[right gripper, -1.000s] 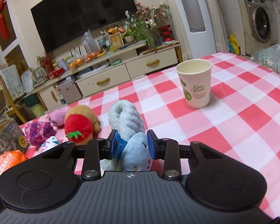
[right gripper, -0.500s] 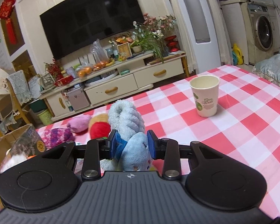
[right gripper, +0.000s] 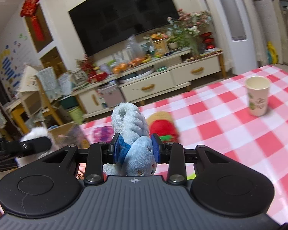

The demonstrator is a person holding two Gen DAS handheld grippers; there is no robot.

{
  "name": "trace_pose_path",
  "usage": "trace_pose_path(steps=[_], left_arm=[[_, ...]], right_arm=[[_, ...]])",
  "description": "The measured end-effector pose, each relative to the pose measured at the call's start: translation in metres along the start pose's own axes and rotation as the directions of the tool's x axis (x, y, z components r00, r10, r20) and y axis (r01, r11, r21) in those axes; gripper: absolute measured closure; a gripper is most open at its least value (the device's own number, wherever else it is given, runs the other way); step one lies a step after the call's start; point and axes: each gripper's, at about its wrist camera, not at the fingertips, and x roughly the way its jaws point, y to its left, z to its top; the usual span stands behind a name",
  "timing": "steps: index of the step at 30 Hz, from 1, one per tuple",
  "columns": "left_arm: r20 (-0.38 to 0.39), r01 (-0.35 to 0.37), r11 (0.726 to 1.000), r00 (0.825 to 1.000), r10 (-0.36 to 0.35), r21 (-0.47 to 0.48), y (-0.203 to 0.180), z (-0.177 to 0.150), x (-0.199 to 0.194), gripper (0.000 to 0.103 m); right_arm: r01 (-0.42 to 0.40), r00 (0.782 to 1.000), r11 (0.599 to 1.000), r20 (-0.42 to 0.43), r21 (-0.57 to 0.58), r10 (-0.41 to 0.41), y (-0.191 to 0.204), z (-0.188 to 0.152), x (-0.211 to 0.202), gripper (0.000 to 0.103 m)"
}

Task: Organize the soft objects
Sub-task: 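Carry pompom keychain and blue plush into the box and open both grippers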

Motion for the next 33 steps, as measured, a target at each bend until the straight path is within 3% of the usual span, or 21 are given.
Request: trace_pose_path(steps=[8, 16, 24, 33], left_arm=[[0.083, -0.073, 0.996, 0.993, 0.078, -0.058, 0.032, 0.019, -0.023, 0.058], [0.132, -0.184, 0.976, 0.971, 0.199, -0.12, 0.069, 0.029, -0.038, 0.058], [0.122, -0.285, 0.941, 0.943, 0.31, -0.184, 0.113, 0.039, -0.041, 0.058], [0.063, -0.381, 0.899, 0.914, 0.402, -0.215, 0.148, 0.042, -0.032, 0.057]], right_arm=[[-0.132, 0.991, 0.991, -0.013, -0.033, 0.131, 0.034, 0.005, 0.013, 0.061], [-0.27, 0.962, 0.961, -0.061, -0.062, 0.266, 0.073, 0.003, 0.032, 0.061], [-0.383, 0.916, 0.919, -0.162, -0.09, 0.366, 0.101, -0.008, 0.054, 0.06], [-0.437, 0.878, 0.895, -0.262, -0.093, 0.401, 0.112, -0.023, 0.068, 0.06]])
